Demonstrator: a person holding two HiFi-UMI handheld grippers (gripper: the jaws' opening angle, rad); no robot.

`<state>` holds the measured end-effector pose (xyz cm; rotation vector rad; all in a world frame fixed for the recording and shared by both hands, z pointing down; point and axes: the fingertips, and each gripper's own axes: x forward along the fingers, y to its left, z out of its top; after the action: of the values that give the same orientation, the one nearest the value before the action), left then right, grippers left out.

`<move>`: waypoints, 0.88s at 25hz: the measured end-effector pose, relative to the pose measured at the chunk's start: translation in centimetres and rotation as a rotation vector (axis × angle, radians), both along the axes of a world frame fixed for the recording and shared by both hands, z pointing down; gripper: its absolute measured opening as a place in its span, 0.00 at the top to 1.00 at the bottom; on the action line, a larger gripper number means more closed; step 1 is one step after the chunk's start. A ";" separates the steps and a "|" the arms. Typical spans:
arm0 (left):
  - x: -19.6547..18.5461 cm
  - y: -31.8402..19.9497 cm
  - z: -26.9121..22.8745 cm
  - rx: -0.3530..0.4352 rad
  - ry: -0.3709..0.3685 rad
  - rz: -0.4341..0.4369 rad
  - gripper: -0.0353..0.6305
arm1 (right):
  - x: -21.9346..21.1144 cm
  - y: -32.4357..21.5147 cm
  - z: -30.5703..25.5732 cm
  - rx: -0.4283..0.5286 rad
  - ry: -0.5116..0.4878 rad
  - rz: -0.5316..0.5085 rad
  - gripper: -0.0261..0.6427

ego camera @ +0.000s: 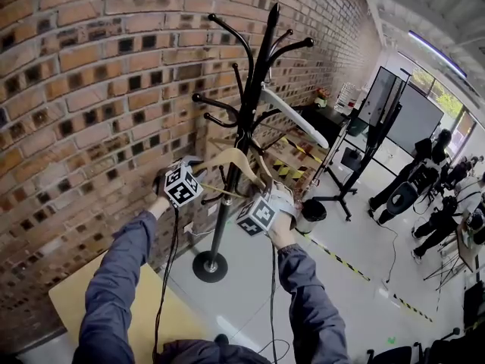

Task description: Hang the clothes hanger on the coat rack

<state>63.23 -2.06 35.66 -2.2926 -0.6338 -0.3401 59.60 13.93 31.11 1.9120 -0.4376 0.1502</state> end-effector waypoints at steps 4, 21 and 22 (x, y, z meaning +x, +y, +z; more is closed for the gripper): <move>0.1 -0.9 -0.7 -0.032 0.042 -0.044 0.79 | 0.5 0.9 0.7 0.050 -0.003 0.012 0.68; -17.6 2.4 1.1 -0.296 0.051 0.022 0.73 | -14.1 4.6 2.0 0.497 -0.083 -0.130 0.61; -19.5 3.4 1.5 -0.314 0.049 0.036 0.73 | -15.7 4.9 2.5 0.527 -0.107 -0.136 0.61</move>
<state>43.68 1.31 37.20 -2.5739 -0.7463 -0.1751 43.91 18.81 33.62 2.3862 -0.7325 0.0490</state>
